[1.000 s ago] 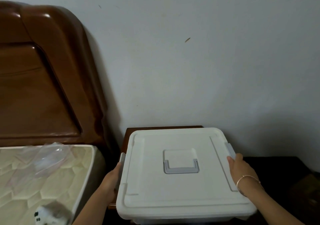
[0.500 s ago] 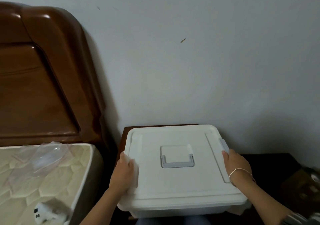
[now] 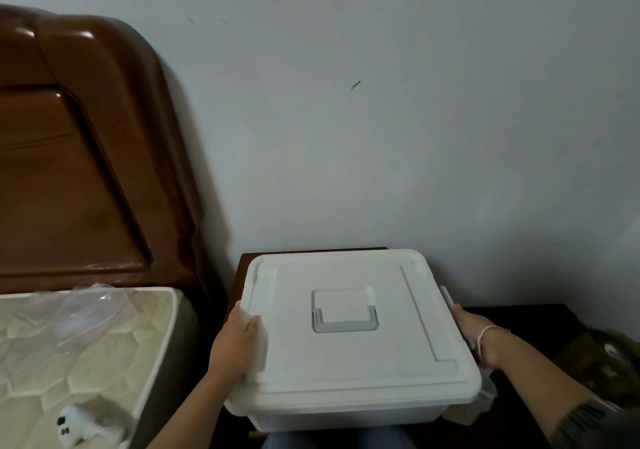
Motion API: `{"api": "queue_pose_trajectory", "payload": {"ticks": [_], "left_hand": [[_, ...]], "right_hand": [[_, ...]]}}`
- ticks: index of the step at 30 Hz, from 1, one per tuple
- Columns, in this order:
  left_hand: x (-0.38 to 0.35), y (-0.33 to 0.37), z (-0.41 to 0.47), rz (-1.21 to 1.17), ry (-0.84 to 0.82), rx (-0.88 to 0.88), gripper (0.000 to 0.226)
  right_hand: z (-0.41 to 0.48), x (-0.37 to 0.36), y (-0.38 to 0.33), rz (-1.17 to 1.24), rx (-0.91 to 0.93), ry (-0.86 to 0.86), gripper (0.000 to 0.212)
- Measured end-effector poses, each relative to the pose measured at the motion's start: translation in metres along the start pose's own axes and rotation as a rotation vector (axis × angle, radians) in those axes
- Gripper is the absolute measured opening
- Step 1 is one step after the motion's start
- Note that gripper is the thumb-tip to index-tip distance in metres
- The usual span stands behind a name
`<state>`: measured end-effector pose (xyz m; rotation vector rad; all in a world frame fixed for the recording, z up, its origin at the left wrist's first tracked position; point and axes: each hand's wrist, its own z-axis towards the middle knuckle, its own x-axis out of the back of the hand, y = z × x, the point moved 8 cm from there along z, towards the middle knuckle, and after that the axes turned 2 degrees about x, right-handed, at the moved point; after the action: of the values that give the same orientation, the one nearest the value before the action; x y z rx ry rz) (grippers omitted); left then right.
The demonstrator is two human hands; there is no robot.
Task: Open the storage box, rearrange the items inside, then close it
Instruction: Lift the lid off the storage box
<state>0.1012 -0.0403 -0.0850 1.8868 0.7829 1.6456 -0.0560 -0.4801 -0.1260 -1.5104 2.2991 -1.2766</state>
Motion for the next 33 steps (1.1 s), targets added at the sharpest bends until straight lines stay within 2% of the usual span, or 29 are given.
{"api": "queue_pose_trajectory", "payload": {"ticks": [4,9,13,17,21,23,26,28,31,33], "left_hand": [[0.003,-0.011,0.001,-0.144,-0.024,0.045,0.046],[-0.002,-0.012,0.0,-0.33,-0.113,0.059,0.045],[-0.008,-0.008,-0.003,-0.465,-0.229,0.079,0.056],[-0.006,-0.006,-0.002,-0.584,-0.309,0.087,0.06],[0.001,0.0,-0.004,-0.647,-0.325,0.111,0.057],[0.008,0.011,-0.005,-0.658,-0.322,0.08,0.047],[0.031,0.042,0.001,-0.682,-0.263,-0.01,0.032],[0.052,0.073,0.011,-0.709,-0.19,-0.065,0.031],[0.081,0.131,0.034,-0.734,-0.095,-0.191,0.022],[0.092,0.167,0.055,-0.704,-0.054,-0.269,0.021]], "right_hand": [[-0.018,-0.002,0.003,0.111,-0.081,-0.13,0.063],[-0.032,0.007,-0.023,0.051,0.15,0.013,0.059],[-0.041,-0.019,-0.022,0.081,0.134,-0.137,0.061],[-0.04,-0.027,-0.018,0.195,0.105,-0.208,0.063],[-0.04,-0.029,-0.018,0.277,0.089,-0.279,0.06],[-0.039,-0.025,-0.025,0.322,0.12,-0.304,0.059],[-0.036,-0.006,-0.052,0.374,0.241,-0.258,0.067],[-0.035,0.011,-0.086,0.35,0.396,-0.214,0.071],[-0.044,0.032,-0.15,0.374,0.652,-0.089,0.036],[-0.053,0.048,-0.193,0.373,0.808,0.068,0.027]]}}
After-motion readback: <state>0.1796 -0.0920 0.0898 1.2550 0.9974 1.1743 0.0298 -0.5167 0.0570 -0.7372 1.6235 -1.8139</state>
